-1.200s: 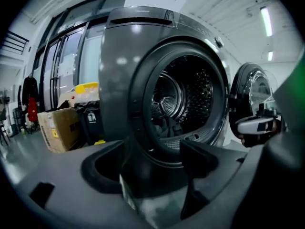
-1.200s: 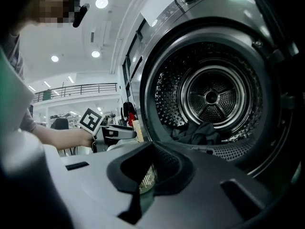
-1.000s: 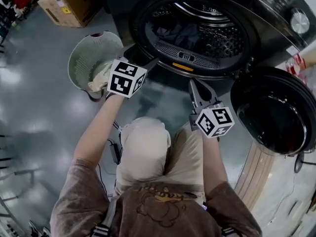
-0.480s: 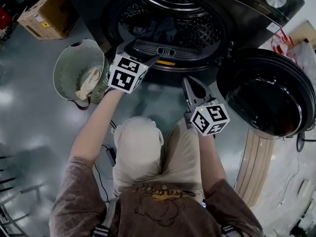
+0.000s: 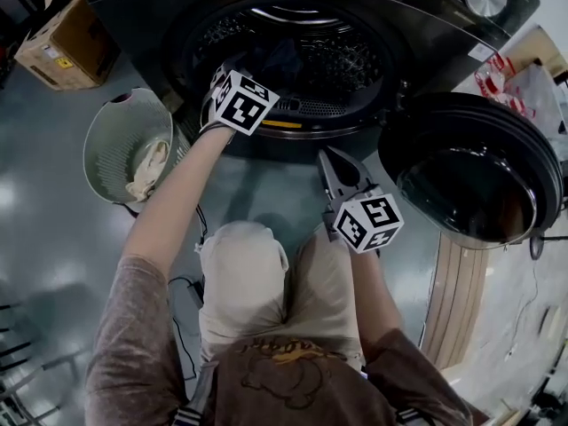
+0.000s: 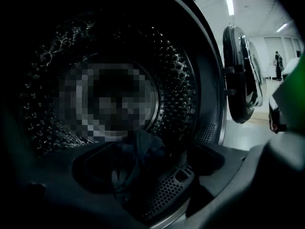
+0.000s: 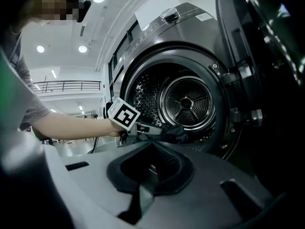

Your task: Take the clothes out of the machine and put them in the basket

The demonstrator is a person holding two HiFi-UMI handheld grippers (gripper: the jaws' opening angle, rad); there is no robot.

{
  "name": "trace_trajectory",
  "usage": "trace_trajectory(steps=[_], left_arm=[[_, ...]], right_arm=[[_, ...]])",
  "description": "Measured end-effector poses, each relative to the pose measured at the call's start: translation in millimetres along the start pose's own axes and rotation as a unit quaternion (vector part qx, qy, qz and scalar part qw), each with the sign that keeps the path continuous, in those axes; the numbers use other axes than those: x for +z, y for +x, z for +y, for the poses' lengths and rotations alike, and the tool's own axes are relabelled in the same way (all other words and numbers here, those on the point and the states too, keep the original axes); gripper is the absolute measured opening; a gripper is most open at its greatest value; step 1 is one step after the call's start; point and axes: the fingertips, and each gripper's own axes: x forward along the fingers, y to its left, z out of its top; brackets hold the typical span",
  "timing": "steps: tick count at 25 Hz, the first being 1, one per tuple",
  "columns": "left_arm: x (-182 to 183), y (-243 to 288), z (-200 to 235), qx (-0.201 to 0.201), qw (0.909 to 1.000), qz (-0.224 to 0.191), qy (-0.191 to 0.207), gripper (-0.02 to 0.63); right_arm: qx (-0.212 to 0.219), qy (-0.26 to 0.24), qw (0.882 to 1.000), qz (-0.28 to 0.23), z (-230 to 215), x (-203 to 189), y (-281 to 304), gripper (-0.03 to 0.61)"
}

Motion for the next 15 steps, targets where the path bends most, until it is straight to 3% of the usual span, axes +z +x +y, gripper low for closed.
trace_trajectory(steps=[7,15], left_arm=[[-8,58,26,0.006,0.9966,0.069,0.044,0.499],[-42,118,39,-0.032,0.9781,0.175,0.107,0.522]], right_arm=[[-0.016,0.012,1.0,0.005,-16,-3,9,-0.003],[-0.031,0.029,0.999,0.013,-34,-13,19,-0.002]])
